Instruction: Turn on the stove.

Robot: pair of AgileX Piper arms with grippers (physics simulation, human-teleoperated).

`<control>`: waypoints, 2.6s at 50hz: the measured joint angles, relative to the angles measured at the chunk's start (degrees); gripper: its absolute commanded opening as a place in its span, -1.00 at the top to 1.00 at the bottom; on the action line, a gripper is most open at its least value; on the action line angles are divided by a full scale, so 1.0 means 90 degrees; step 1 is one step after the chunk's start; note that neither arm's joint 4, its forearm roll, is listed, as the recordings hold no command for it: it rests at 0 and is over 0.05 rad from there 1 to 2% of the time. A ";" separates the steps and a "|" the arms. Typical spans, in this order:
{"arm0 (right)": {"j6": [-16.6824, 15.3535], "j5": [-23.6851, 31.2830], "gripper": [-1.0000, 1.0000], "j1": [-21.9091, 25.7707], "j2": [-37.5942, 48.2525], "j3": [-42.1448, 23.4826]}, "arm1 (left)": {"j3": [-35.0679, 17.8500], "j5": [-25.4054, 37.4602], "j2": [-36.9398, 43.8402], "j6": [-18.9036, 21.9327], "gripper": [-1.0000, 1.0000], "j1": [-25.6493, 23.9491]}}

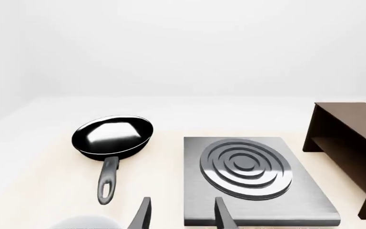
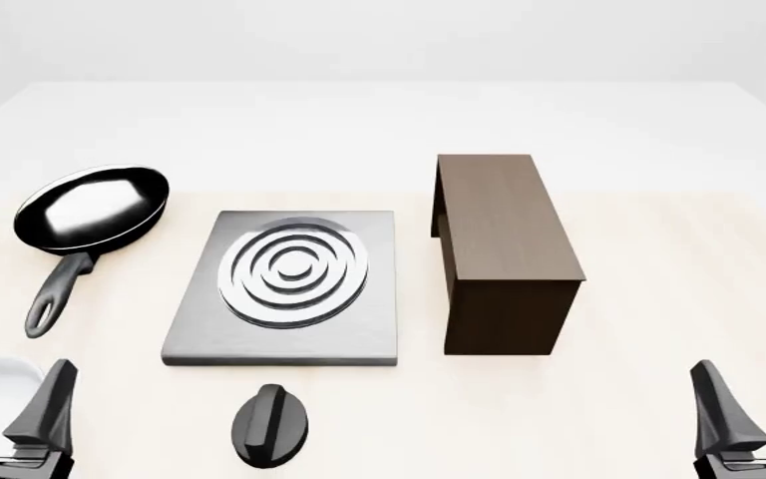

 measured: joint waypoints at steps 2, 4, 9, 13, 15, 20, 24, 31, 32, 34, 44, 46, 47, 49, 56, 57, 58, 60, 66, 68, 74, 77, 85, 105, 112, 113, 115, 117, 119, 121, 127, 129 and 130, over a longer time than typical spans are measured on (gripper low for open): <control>0.0000 -0.0001 -1.00 0.0000 0.0006 -0.0003 | 0.0000 -0.0034 0.0075 0.0004 -1.00 -0.0003; 0.0000 -0.0003 -1.00 0.0000 0.0011 -0.0006 | 0.0000 -0.0065 0.0136 0.0001 -1.00 -0.0001; -0.0001 -0.0005 -1.00 0.0000 0.0020 -0.0011 | 0.0000 -0.0148 0.0279 -0.0005 -1.00 0.0004; -0.0003 -0.0006 -1.00 0.0001 0.0024 -0.0014 | 0.0001 -0.0217 0.0388 -0.0006 -1.00 0.0012; -0.0005 -0.0006 -1.00 0.0001 0.0025 -0.0014 | 0.0001 -0.0240 0.0430 -0.0006 -1.00 0.0018; -0.0009 -0.0007 -1.00 0.0002 0.0027 -0.0016 | 0.0002 -0.0313 0.0548 -0.0002 -1.00 0.0036; -0.0012 -0.0008 -1.00 0.0003 0.0028 -0.0017 | 0.0002 -0.0418 0.0724 0.0043 -1.00 0.0079; -0.0027 -0.0008 -1.00 0.0005 0.0028 -0.0018 | -0.0221 -0.0209 0.0859 0.0084 -1.00 0.0152; -0.0029 -0.0008 -1.00 0.0005 0.0028 -0.0019 | -0.0289 -0.0162 0.0910 0.0096 -1.00 0.0158; -0.0032 -0.0009 -1.00 0.0005 0.0028 -0.0019 | -0.0432 -0.0067 0.1027 0.0109 -1.00 0.0163; -0.0040 -0.0009 -1.00 0.0006 0.0028 -0.0019 | -0.1155 0.0312 0.1794 0.0291 -1.00 0.0275; -0.0038 -0.0009 -1.00 0.0006 0.0029 -0.0019 | -0.1258 0.0333 0.1971 0.0370 -1.00 0.0324; -0.0037 -0.0009 -1.00 0.0006 0.0029 -0.0019 | -0.1314 0.0333 0.2107 0.0392 -1.00 0.0333; -0.0037 -0.0009 -1.00 0.0005 0.0029 -0.0019 | -0.1423 0.0338 0.2372 0.0458 -1.00 0.0337; -0.0079 -0.0010 -1.00 0.0009 0.0025 -0.0021 | -0.1819 0.0473 0.3202 0.0627 -1.00 0.0325; -0.0081 -0.0010 -1.00 0.0009 0.0025 -0.0021 | -0.1874 0.0509 0.3305 0.0636 -1.00 0.0311; -0.0090 -0.0011 -1.00 0.0010 0.0024 -0.0021 | -0.1931 0.0550 0.3407 0.0637 -1.00 0.0292; -0.0089 -0.0010 -1.00 0.0010 0.0024 -0.0021 | -0.2046 0.0646 0.3596 0.0640 -1.00 0.0243; -0.0100 -0.0011 -1.00 0.0011 0.0023 -0.0021 | -0.2302 0.0858 0.4068 0.0649 -1.00 0.0101; -0.0102 -0.0011 -1.00 0.0012 0.0023 -0.0021 | -0.2362 0.0898 0.4224 0.0635 -1.00 0.0051; -0.0105 -0.0011 -1.00 0.0012 0.0022 -0.0021 | -0.2487 0.0955 0.4666 0.0580 -1.00 -0.0063; -0.0106 -0.0011 -1.00 0.0012 0.0022 -0.0021 | -0.2520 0.0977 0.4860 0.0556 -1.00 -0.0123; -0.0107 -0.0011 -1.00 0.0013 0.0022 -0.0022 | -0.2545 0.1046 0.5215 0.0566 -1.00 -0.0246; -0.0109 -0.0011 -1.00 0.0014 0.0022 -0.0022 | -0.2315 0.0902 0.5956 0.0431 -1.00 -0.0778; -0.0109 -0.0011 -1.00 0.0014 0.0022 -0.0022 | -0.2164 0.0761 0.6152 0.0375 -1.00 -0.0921; -0.0109 -0.0011 -1.00 0.0014 0.0022 -0.0022 | -0.2142 0.0740 0.6176 0.0367 -1.00 -0.0935; -0.0109 -0.0011 -1.00 0.0014 0.0022 -0.0022 | -0.2085 0.0661 0.6256 0.0343 -1.00 -0.0964; -0.0109 -0.0011 -1.00 0.0014 0.0022 -0.0022 | -0.2027 0.0565 0.6371 0.0298 -1.00 -0.1008; -0.0109 -0.0011 -1.00 0.0014 0.0022 -0.0022 | -0.1970 0.0475 0.6472 0.0261 -1.00 -0.1052; -0.0109 -0.0011 -1.00 0.0014 0.0022 -0.0022 | -0.1912 0.0383 0.6567 0.0227 -1.00 -0.1104; -0.0109 -0.0011 -1.00 0.0015 0.0022 -0.0022 | -0.1755 0.0084 0.6886 0.0122 -1.00 -0.1258; -0.0109 -0.0011 -1.00 0.0015 0.0022 -0.0022 | -0.1713 -0.0008 0.6994 0.0084 -1.00 -0.1309; -0.0108 -0.0011 -1.00 0.0015 0.0022 -0.0022 | -0.1693 -0.0052 0.7045 0.0066 -1.00 -0.1334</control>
